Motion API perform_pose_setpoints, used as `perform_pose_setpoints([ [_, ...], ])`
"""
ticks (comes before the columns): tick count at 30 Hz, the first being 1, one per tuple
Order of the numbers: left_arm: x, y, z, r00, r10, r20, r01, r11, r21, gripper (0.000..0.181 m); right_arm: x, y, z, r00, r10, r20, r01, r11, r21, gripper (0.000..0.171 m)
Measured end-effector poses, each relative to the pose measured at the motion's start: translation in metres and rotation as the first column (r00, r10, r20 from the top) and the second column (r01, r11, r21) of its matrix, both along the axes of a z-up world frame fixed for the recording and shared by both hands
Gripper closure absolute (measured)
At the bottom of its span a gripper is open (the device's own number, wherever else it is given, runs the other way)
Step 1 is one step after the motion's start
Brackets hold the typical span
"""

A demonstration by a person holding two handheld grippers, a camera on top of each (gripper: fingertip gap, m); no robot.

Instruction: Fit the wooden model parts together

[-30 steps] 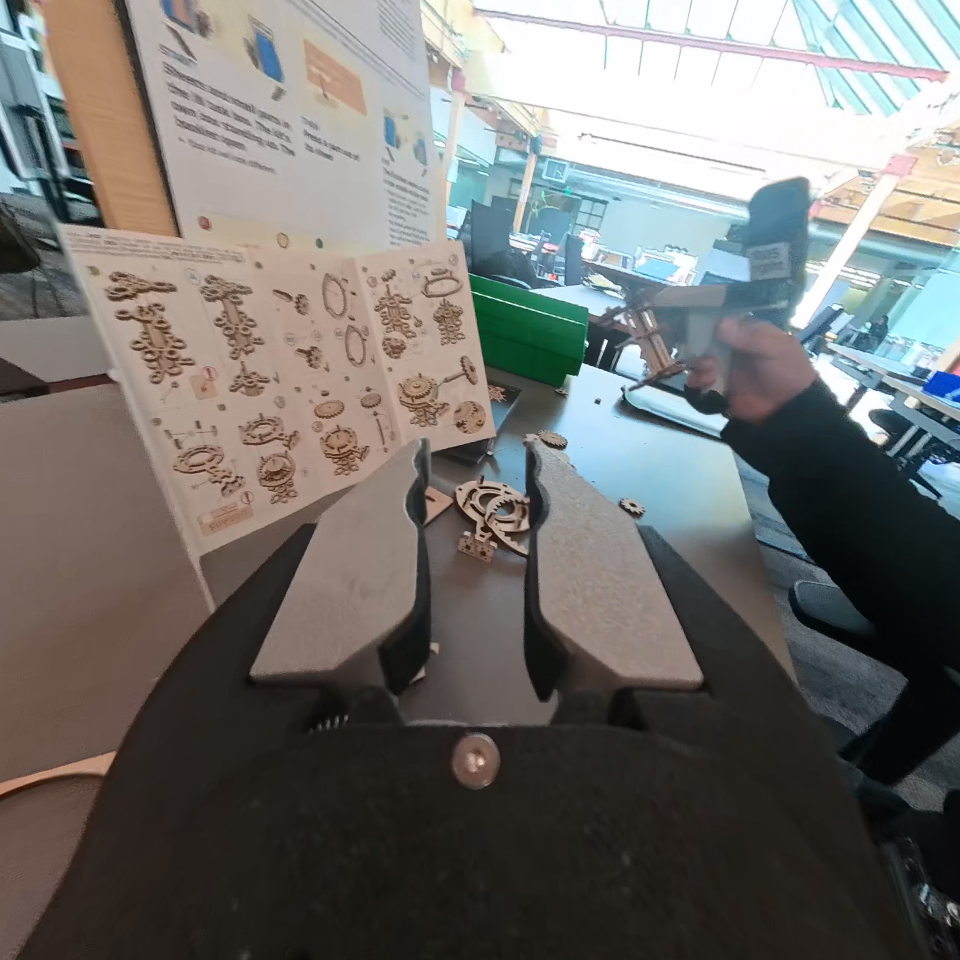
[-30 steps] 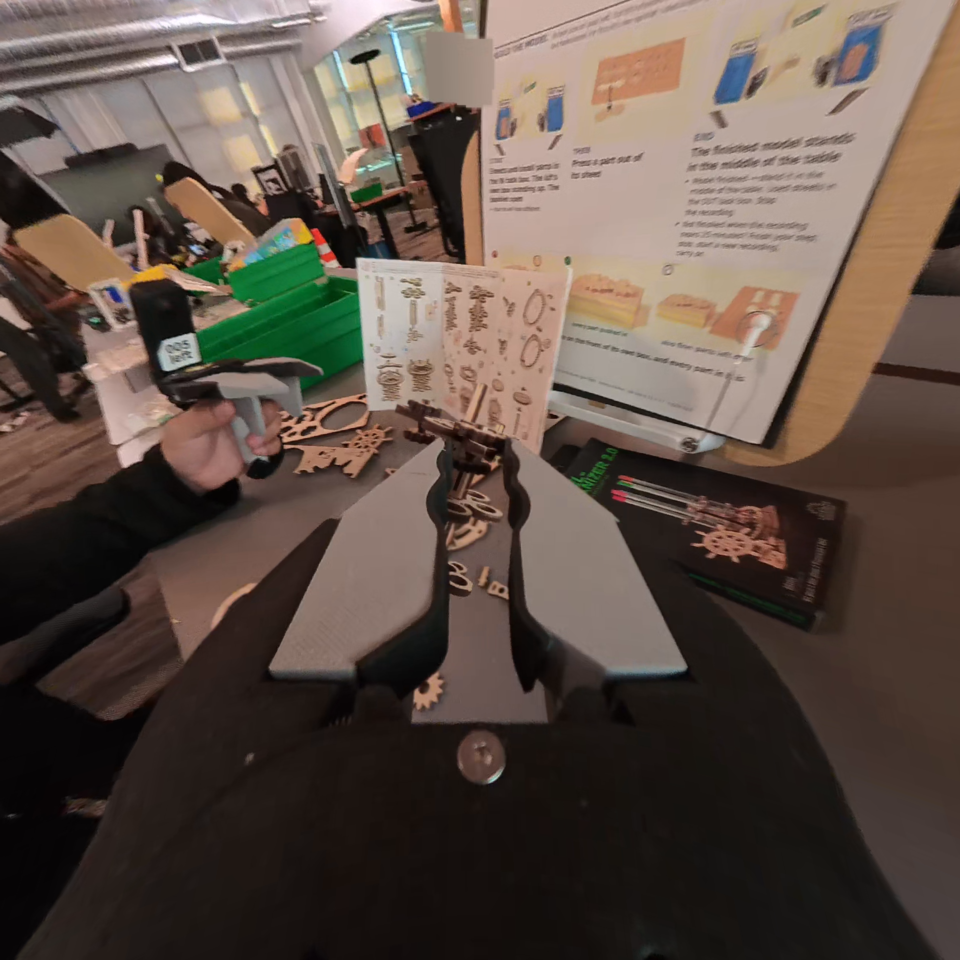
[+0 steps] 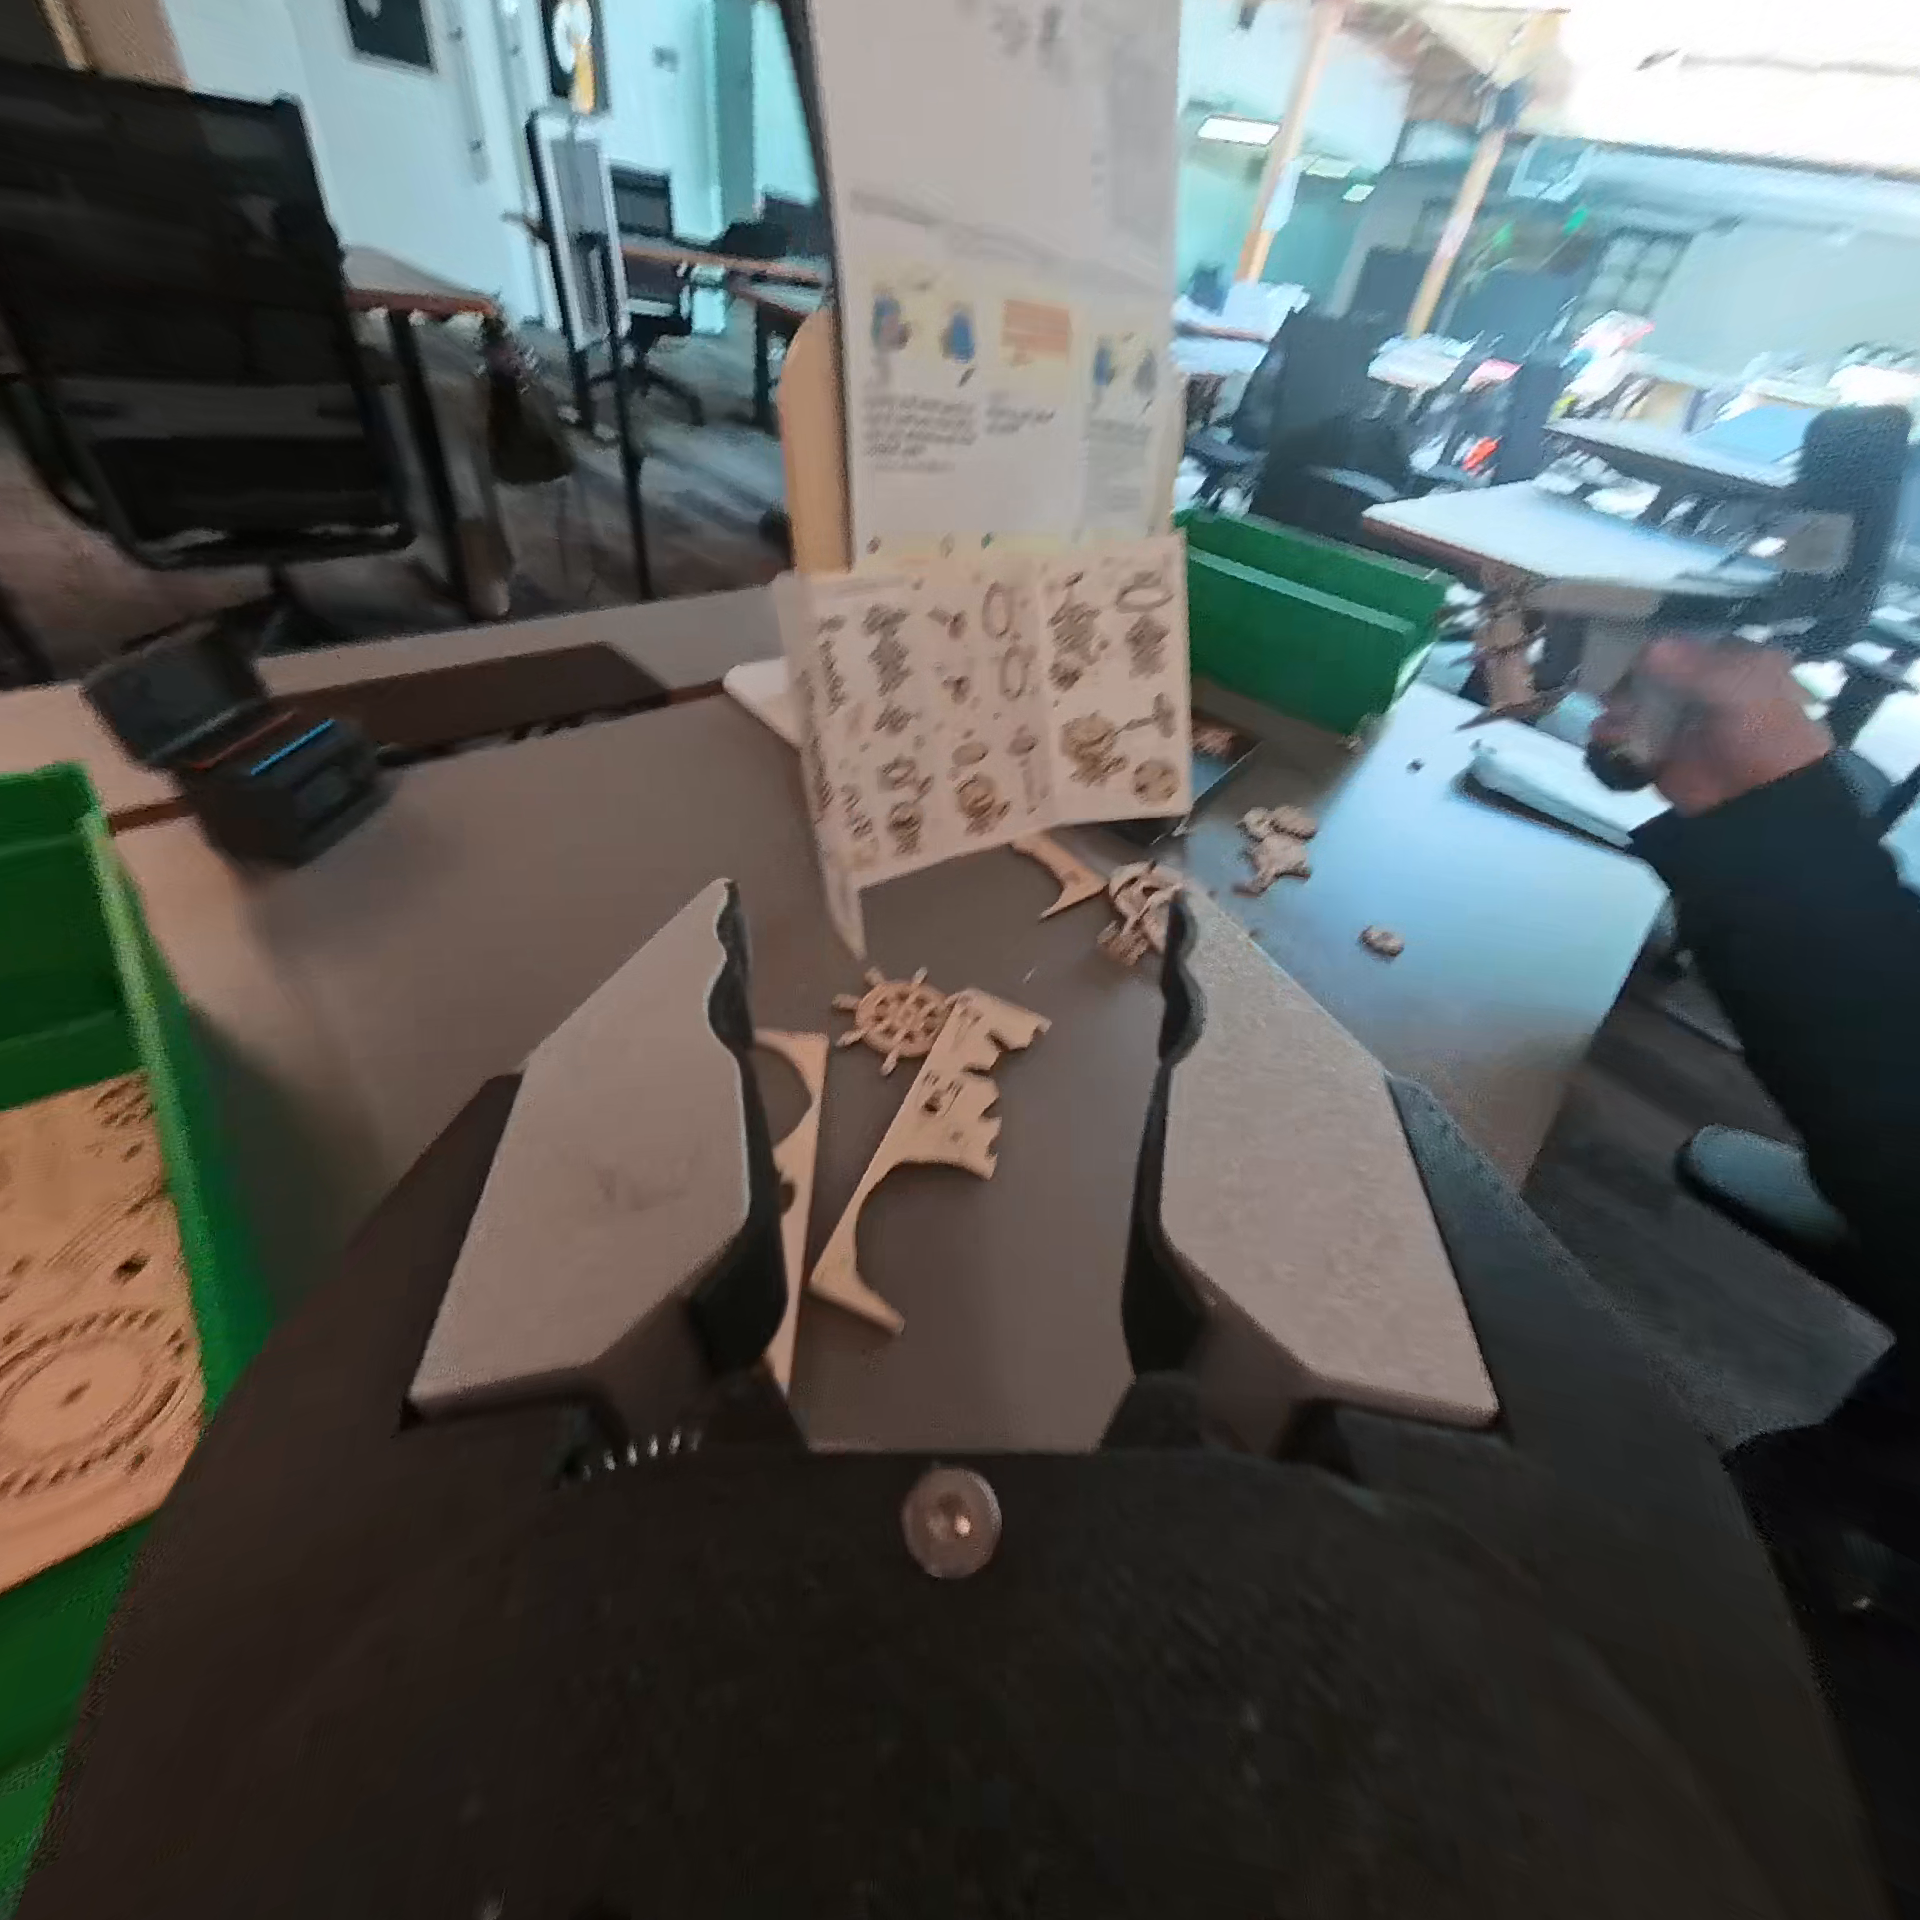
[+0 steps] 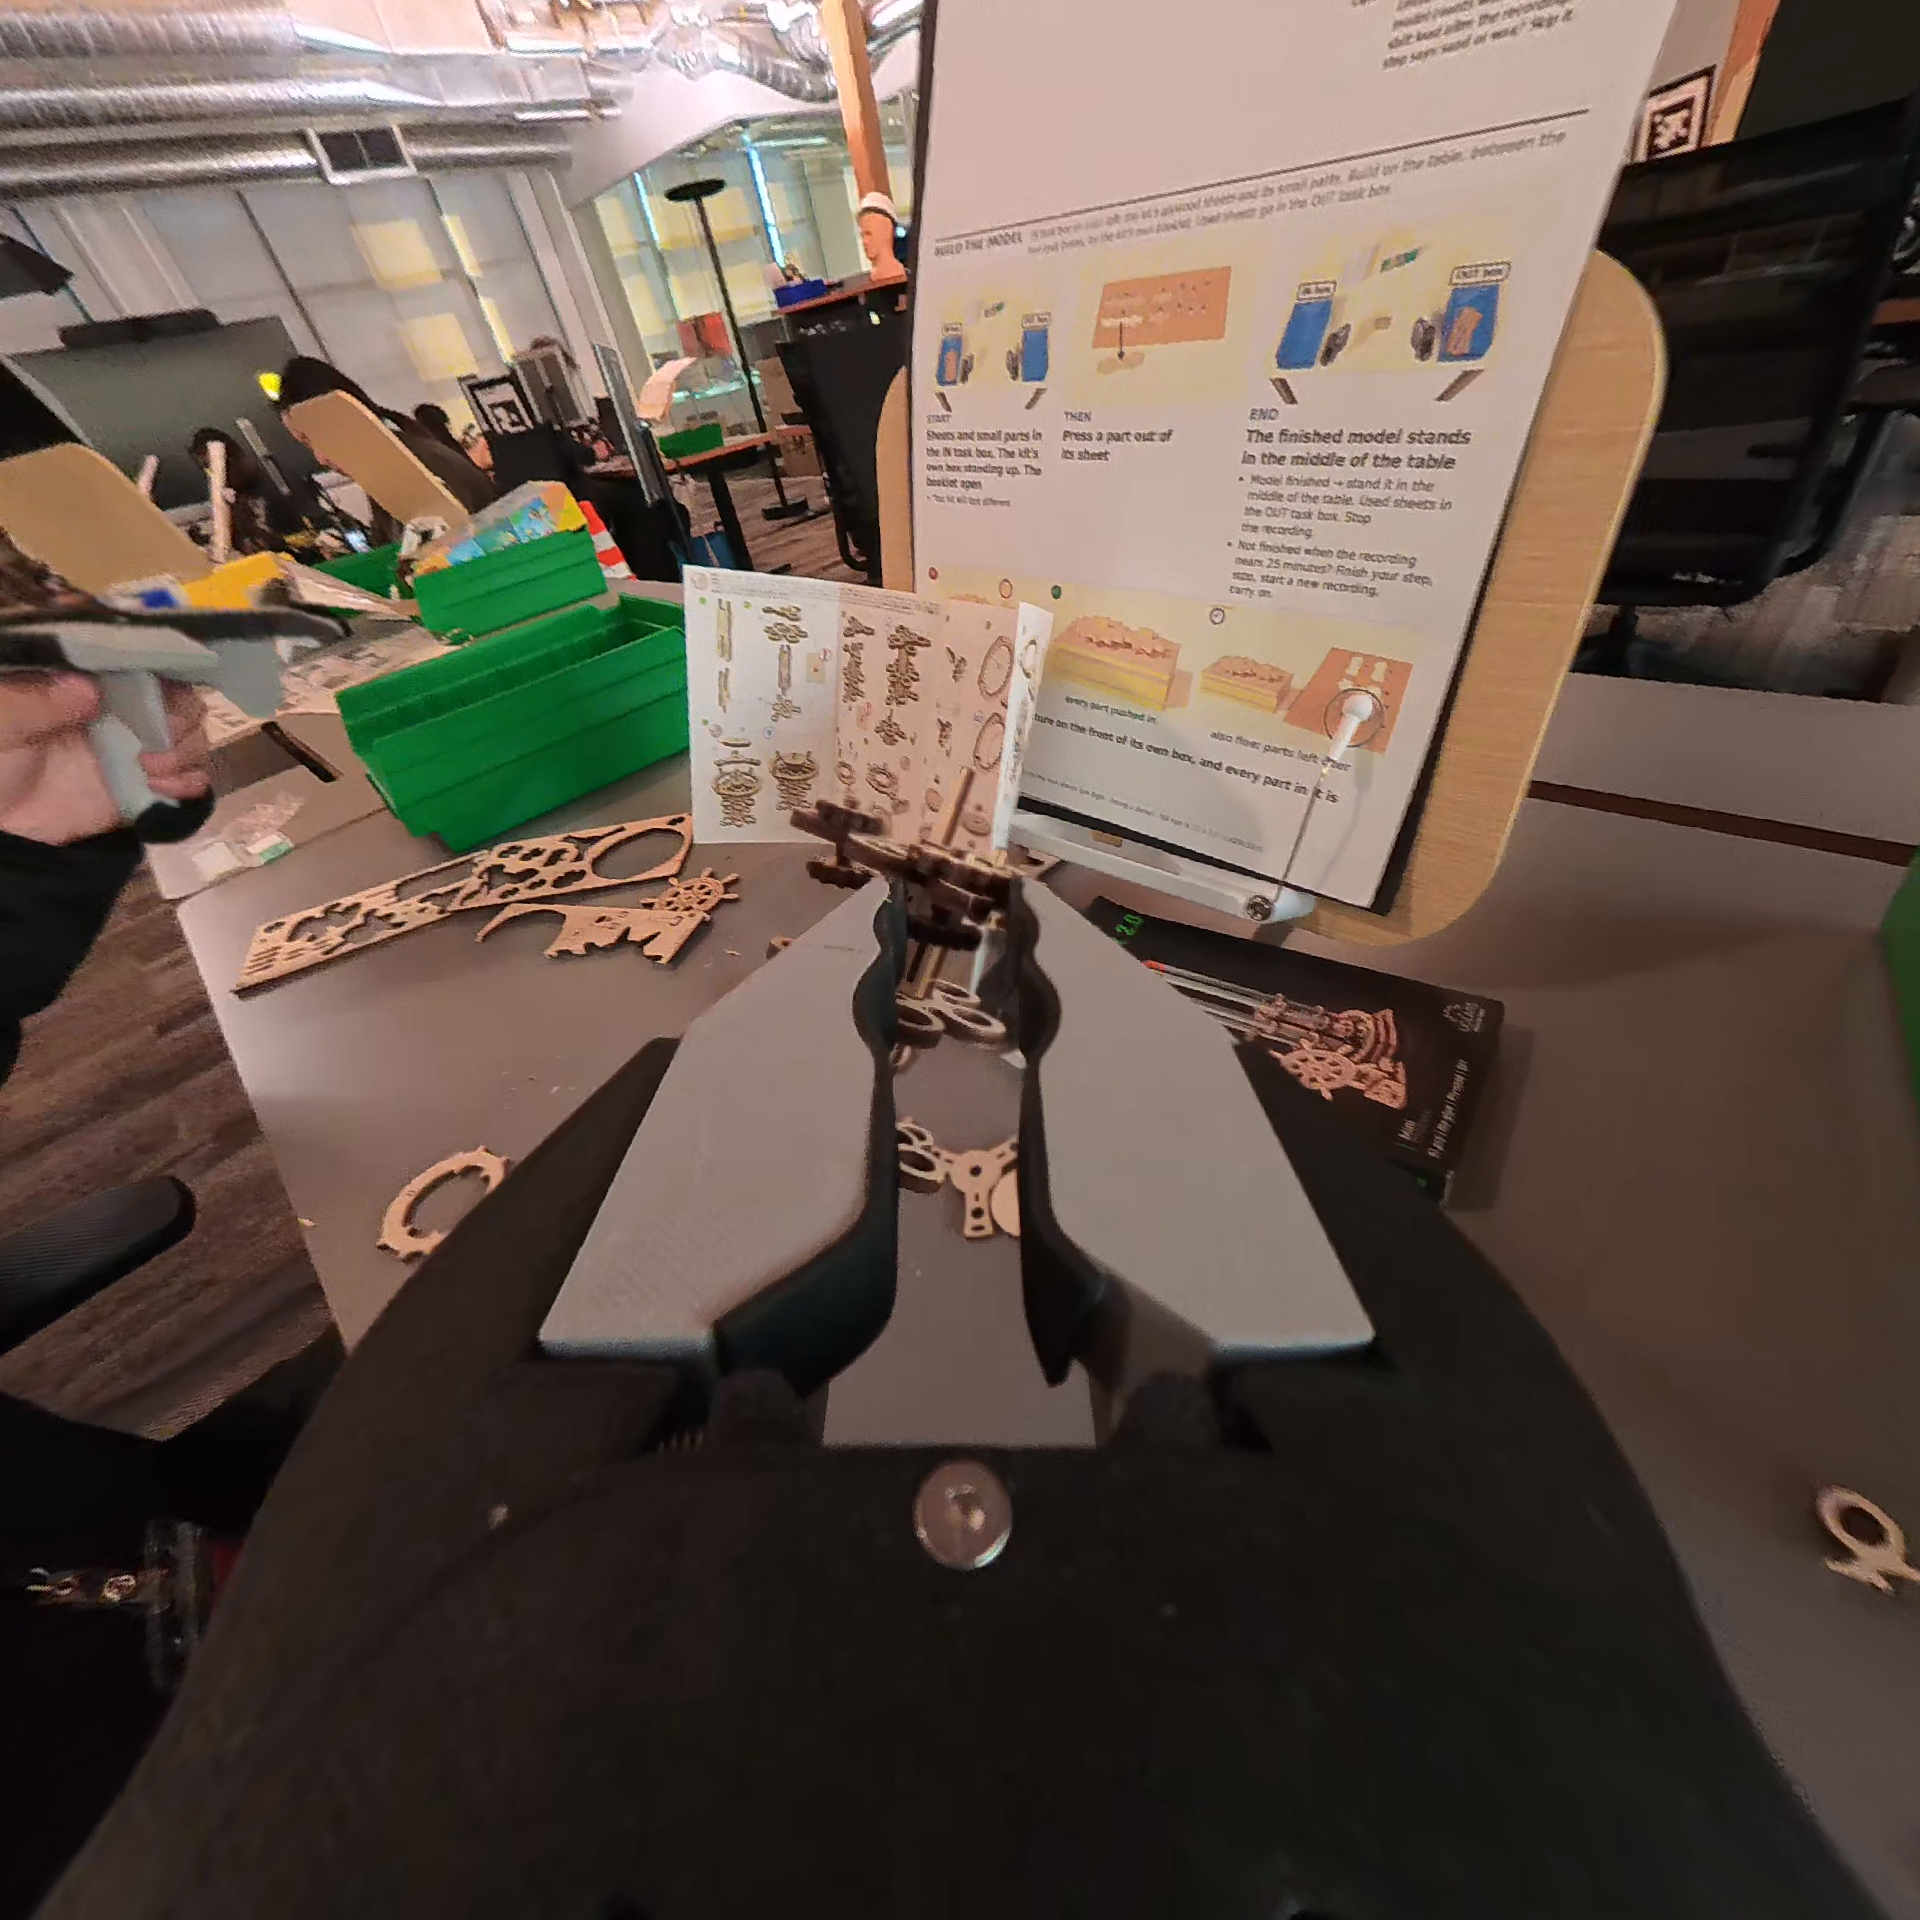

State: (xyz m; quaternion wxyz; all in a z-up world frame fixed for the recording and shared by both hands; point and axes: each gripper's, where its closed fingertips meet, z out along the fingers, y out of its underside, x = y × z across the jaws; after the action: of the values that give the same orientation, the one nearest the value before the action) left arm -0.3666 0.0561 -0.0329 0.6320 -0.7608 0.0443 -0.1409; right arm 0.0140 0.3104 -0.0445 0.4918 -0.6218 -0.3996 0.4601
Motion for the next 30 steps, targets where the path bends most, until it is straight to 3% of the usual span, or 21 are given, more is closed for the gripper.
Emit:
perform_pose_setpoints([
  [8,-0.015,-0.025,-0.077,0.999,0.038,-0.028,-0.043,0.977,-0.209,0.112,-0.056,-0.04,-0.017,0.983,0.178,0.045,-0.18,0.982,0.055,0.156],
  [15,-0.098,-0.096,-0.077,0.946,0.305,-0.108,-0.322,0.917,-0.237,0.111,-0.095,-0.066,-0.042,0.954,0.279,0.111,-0.286,0.957,0.053,0.156],
  [19,-0.127,-0.137,-0.09,0.91,0.394,-0.129,-0.415,0.868,-0.273,0.11,-0.105,-0.072,-0.052,0.944,0.298,0.144,-0.308,0.95,0.052,0.156],
  [24,-0.124,-0.154,-0.111,0.917,0.384,-0.108,-0.398,0.864,-0.308,0.114,-0.114,-0.082,-0.056,0.933,0.341,0.118,-0.349,0.935,0.06,0.156],
  [30,-0.07,-0.117,-0.133,0.978,0.209,-0.023,-0.204,0.919,-0.338,0.118,-0.133,-0.101,-0.065,0.912,0.397,0.097,-0.405,0.911,0.076,0.156],
])
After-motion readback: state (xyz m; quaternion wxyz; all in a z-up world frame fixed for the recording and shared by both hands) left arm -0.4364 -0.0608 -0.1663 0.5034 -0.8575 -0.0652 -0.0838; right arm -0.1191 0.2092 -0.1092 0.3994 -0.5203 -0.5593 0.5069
